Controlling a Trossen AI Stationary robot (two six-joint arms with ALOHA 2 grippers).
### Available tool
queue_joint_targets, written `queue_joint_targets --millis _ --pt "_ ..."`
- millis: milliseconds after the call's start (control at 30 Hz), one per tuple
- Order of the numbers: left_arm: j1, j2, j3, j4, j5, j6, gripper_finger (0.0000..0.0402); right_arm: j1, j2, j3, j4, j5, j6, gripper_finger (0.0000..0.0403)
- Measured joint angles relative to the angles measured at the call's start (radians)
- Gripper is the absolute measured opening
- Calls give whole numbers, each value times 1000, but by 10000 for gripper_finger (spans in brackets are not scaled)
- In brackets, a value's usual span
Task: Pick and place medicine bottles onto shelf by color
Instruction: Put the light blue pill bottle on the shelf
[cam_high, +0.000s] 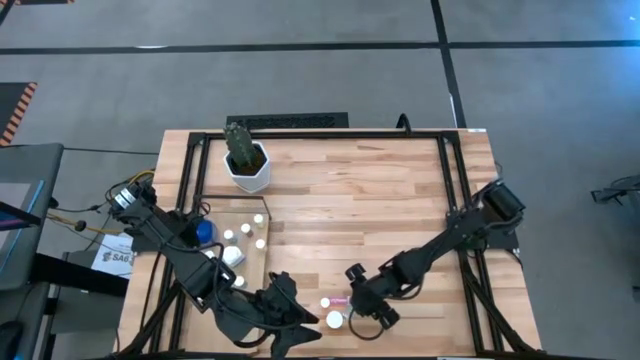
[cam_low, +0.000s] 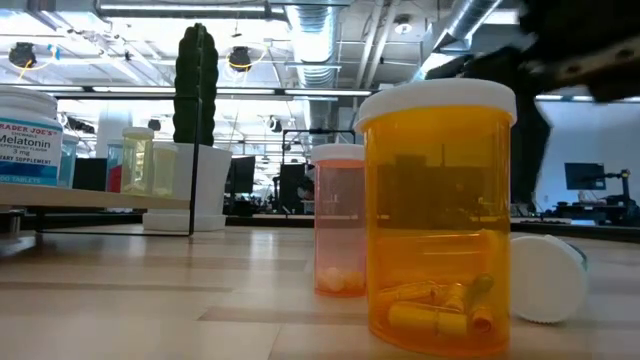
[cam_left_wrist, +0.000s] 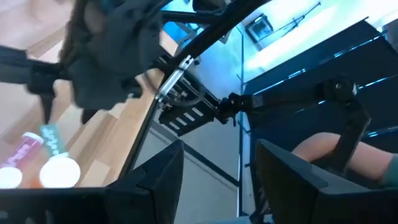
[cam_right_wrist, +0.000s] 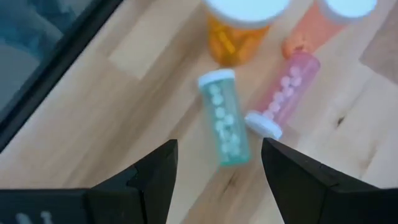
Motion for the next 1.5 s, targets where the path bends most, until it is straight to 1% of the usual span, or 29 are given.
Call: queue_joint_targets --millis 233,367,700,833,1100,1200,1333,1500 --pt "1 0 0 4 -11 -2 184 -33 81 0 49 0 19 255" --pt "1 0 0 5 -12 -1 184 -39 113 1 52 -3 76 255" --pt "1 0 0 -9 -12 11 184 -42 128 2 78 -21 214 252" --pt "1 0 0 -9 -12 27 184 -45 128 2 78 -24 219 224" --pt "1 0 0 -8 -14 30 184 -45 128 1 76 -22 219 134" --pt "1 0 0 -8 -16 40 184 -45 128 1 75 -24 220 109" --pt "1 0 0 -8 -16 45 184 -44 101 -2 33 -61 222 101" --pt "1 0 0 -7 -21 51 184 -43 4 -2 -52 -65 222 113"
